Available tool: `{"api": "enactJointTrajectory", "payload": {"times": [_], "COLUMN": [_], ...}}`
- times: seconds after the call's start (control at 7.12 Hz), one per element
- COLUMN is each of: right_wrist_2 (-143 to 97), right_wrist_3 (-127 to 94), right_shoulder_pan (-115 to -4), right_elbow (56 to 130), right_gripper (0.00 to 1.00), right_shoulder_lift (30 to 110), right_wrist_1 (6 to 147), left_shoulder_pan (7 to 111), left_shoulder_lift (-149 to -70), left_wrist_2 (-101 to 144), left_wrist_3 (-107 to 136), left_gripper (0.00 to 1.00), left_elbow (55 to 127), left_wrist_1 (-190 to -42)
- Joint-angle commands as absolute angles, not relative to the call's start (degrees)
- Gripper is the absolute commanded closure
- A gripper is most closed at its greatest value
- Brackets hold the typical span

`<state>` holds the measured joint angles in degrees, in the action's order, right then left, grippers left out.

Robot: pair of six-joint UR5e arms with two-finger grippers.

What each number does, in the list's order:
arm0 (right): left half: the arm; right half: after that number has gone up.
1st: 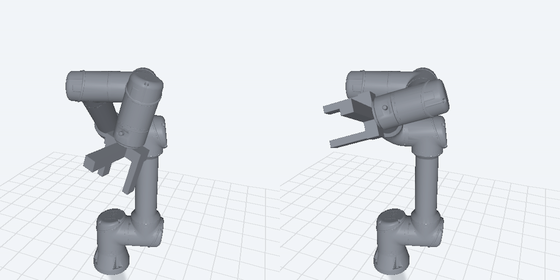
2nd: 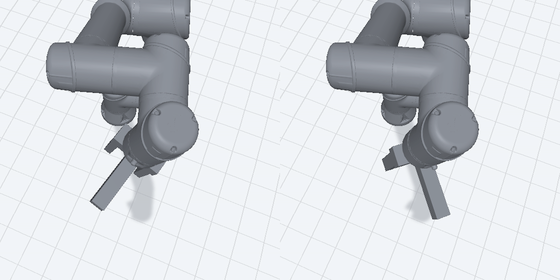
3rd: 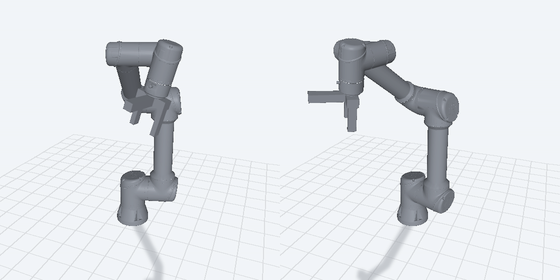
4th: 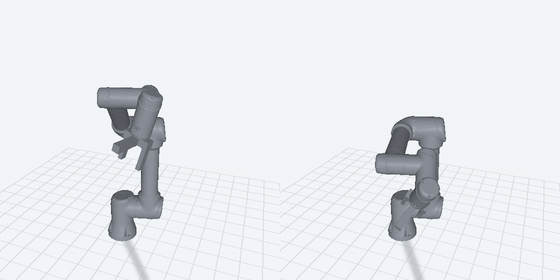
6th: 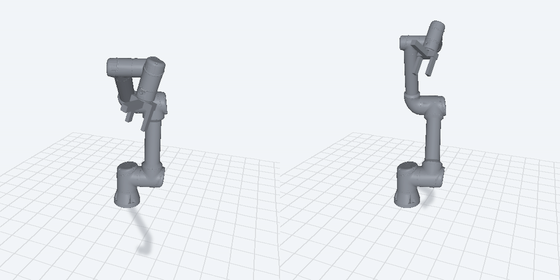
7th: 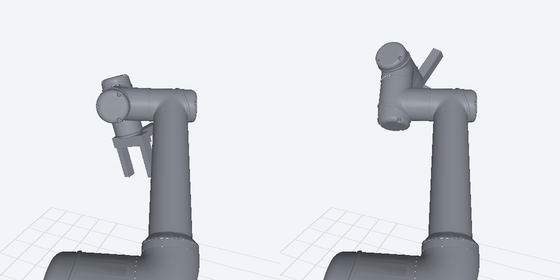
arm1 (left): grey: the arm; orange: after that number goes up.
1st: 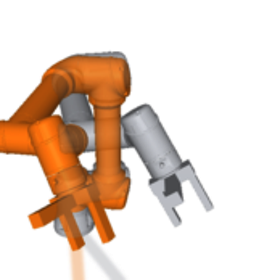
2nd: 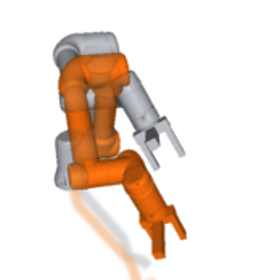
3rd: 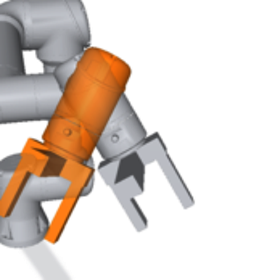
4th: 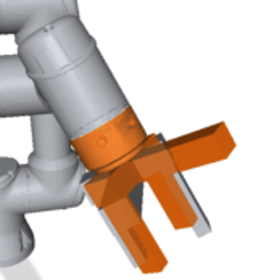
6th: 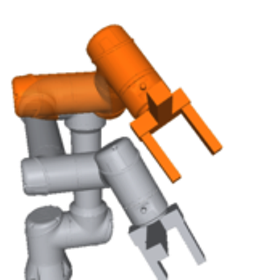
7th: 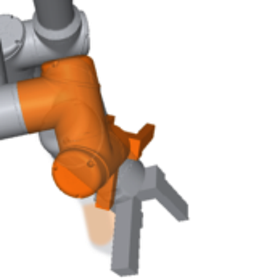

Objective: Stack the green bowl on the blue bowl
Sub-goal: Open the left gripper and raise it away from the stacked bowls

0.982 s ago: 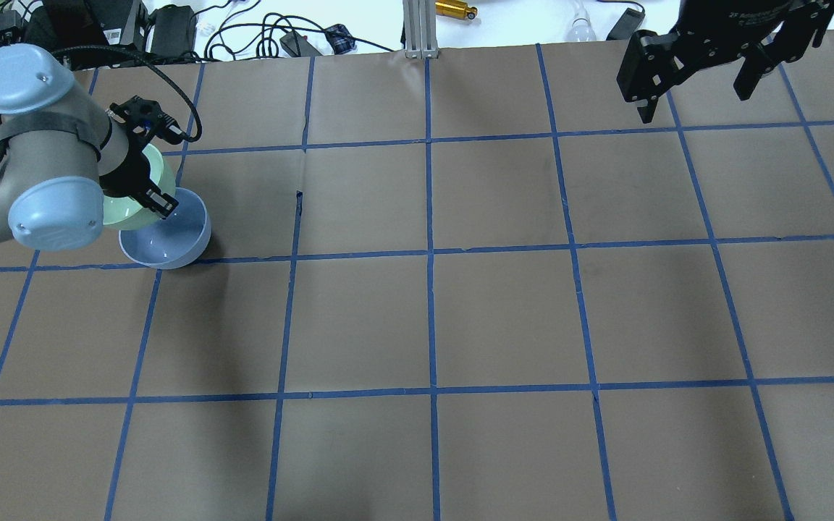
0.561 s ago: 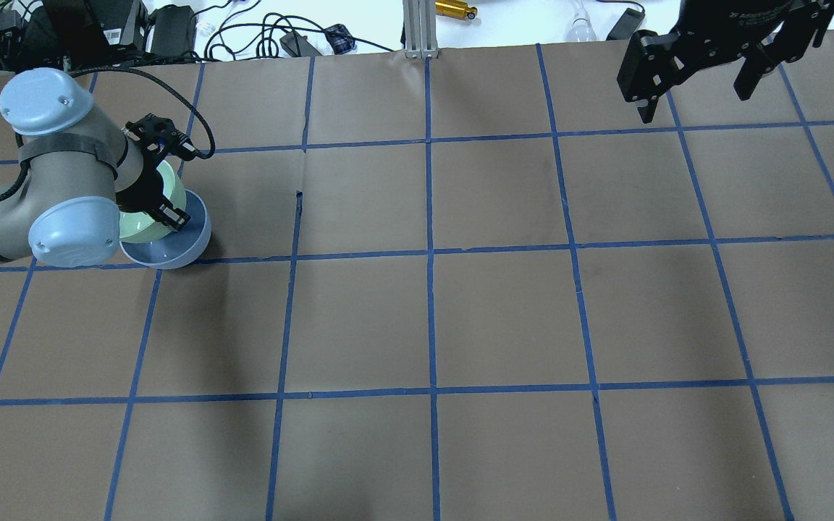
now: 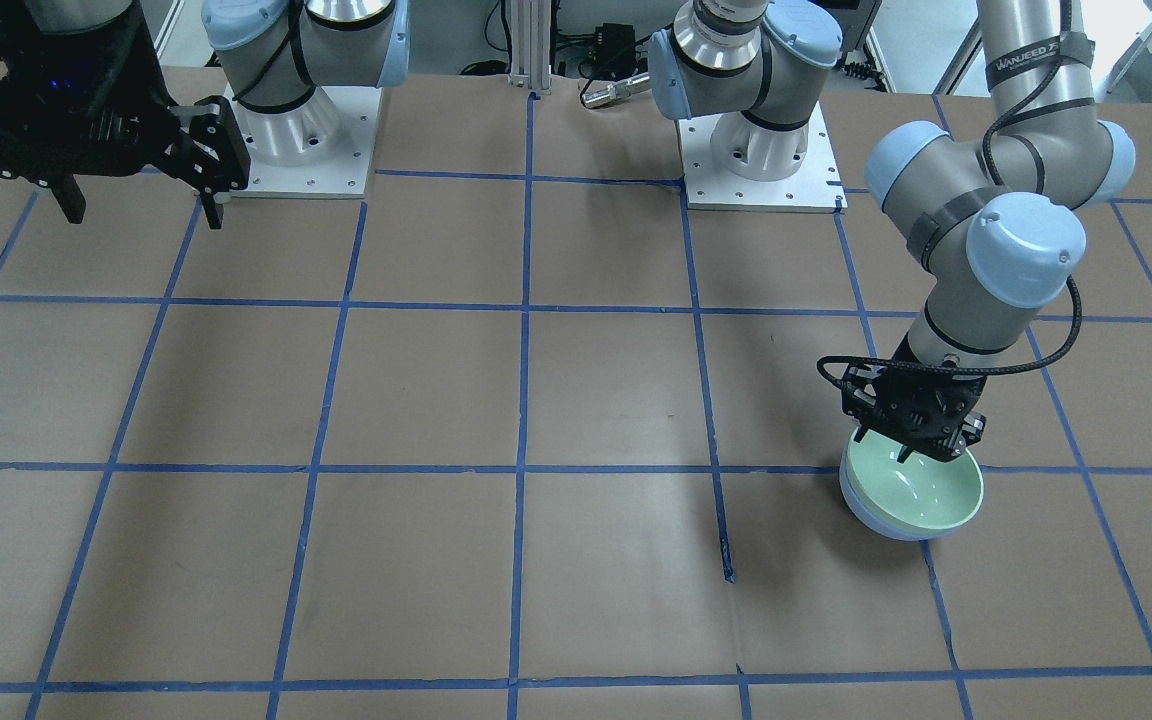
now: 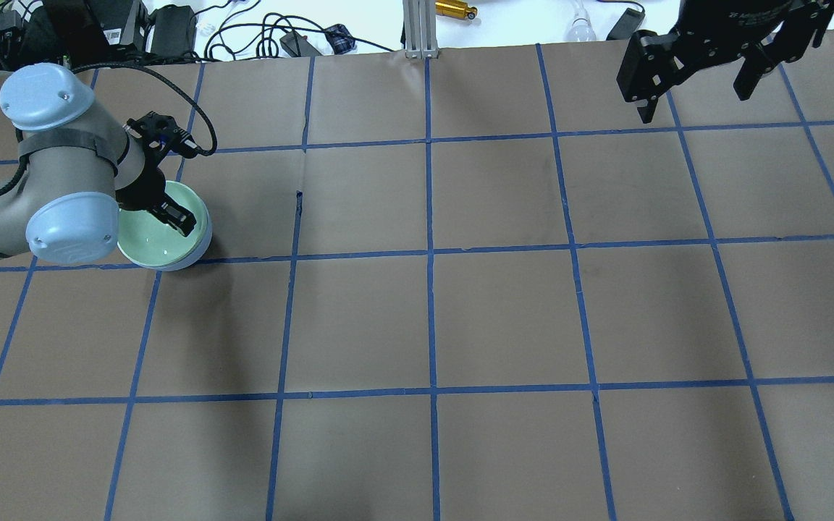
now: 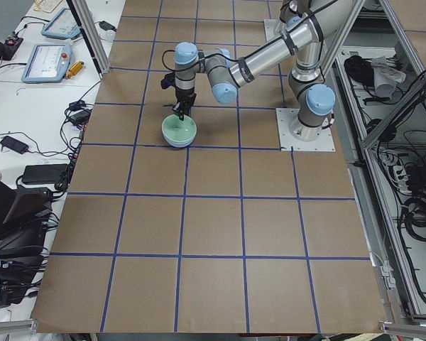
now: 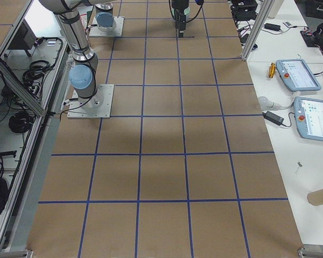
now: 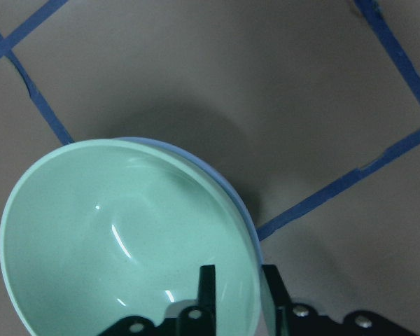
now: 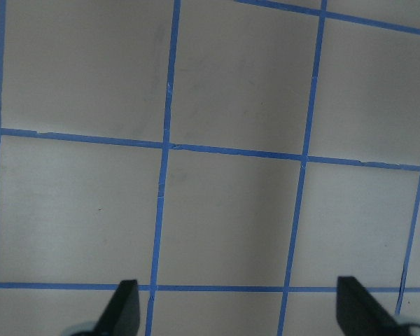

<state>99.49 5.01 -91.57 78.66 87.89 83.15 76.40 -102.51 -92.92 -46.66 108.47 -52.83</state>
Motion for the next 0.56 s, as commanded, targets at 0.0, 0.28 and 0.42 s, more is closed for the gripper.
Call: {"api": "enactJointTrajectory", "payload": {"times": [0.0, 0.28, 0.42], "right_wrist_2": [99.49, 99.49, 99.49], "right_wrist_3": [5.01, 5.01, 5.01], "right_shoulder_pan": [-91.58, -91.58, -91.58], "right_elbow": [78.66, 78.66, 78.66], "right_gripper": [0.0, 0.0, 0.0], "right_shoulder_lift": [87.89, 87.89, 87.89], "right_wrist_1": [83.14, 83.14, 83.14], "left_shoulder_pan": [79.35, 81.73, 82.17], "left_shoulder_lift": [-100.91, -99.06, -97.83], "left_wrist_2": [-92.9, -93.16, -93.08], "left_wrist_3": [-37.26, -25.72, -17.49], "left_gripper": [0.0, 0.0, 0.0], "left_elbow": [101.56, 93.73, 89.34], "left_wrist_1": [-61.82, -76.12, -82.99]}}
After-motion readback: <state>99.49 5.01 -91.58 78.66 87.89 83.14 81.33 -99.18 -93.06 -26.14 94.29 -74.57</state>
